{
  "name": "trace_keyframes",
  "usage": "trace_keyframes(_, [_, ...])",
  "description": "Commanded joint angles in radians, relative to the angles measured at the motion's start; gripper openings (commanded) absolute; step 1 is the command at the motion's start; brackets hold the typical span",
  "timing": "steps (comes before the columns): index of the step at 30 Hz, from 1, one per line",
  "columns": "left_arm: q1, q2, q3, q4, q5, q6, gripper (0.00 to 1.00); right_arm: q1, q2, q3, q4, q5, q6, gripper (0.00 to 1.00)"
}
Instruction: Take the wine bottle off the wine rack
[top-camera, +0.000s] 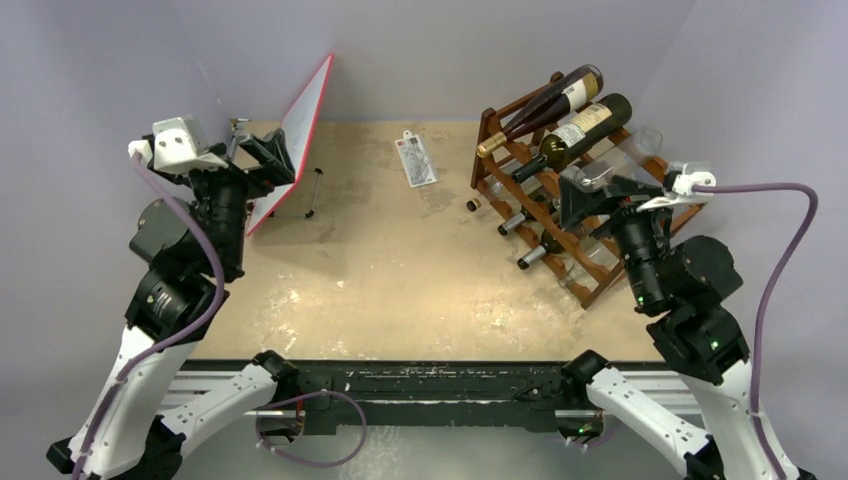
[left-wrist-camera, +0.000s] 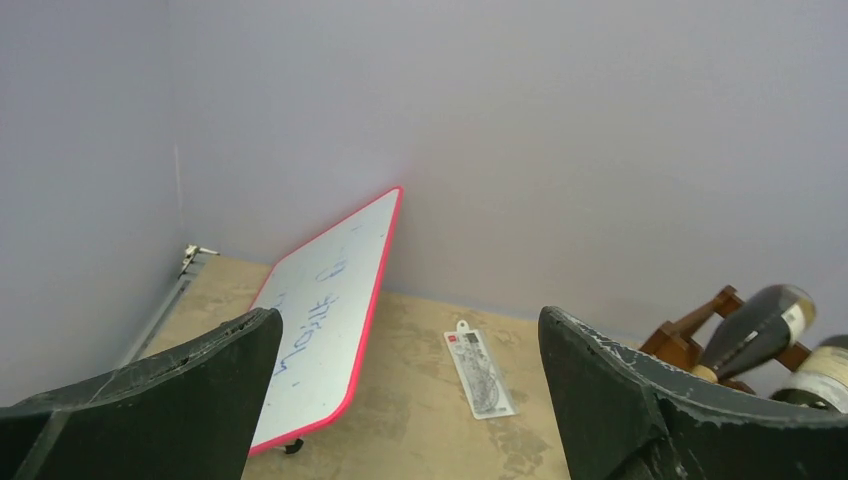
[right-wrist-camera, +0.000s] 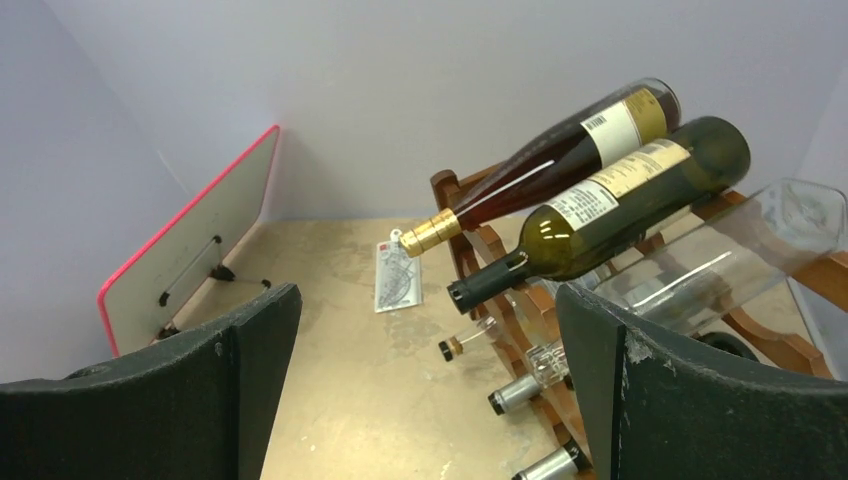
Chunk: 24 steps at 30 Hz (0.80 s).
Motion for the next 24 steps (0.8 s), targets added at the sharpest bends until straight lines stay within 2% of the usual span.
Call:
trace_keyframes(1, [0.104, 0.049, -0.006, 0.053, 0.096, -0.086, 1.0, 0.003, 0.058, 0.058, 0.035, 0.106, 0.05, 1.0])
trace_keyframes(7, [0.215, 0.111, -0.042, 0.099, 0.233, -0.153, 1.0, 0.004, 0.16, 0.127, -0.019, 0.231, 0.104, 1.0])
trace_keyframes(14, [0.279, 0.154, -0.124, 0.163, 0.391, -0.204, 0.98, 0.005, 0.265, 0.176, -0.055, 0.358, 0.157, 1.0])
trace_keyframes(20, [0.299, 0.153, -0.2, 0.231, 0.495, -0.24, 0.97, 0.006, 0.331, 0.204, -0.032, 0.272, 0.042, 1.0])
trace_keyframes(24, [0.303, 0.159, -0.224, 0.267, 0.553, -0.263, 0.96, 0.006, 0.377, 0.212, -0.013, 0.28, -0.013, 1.0])
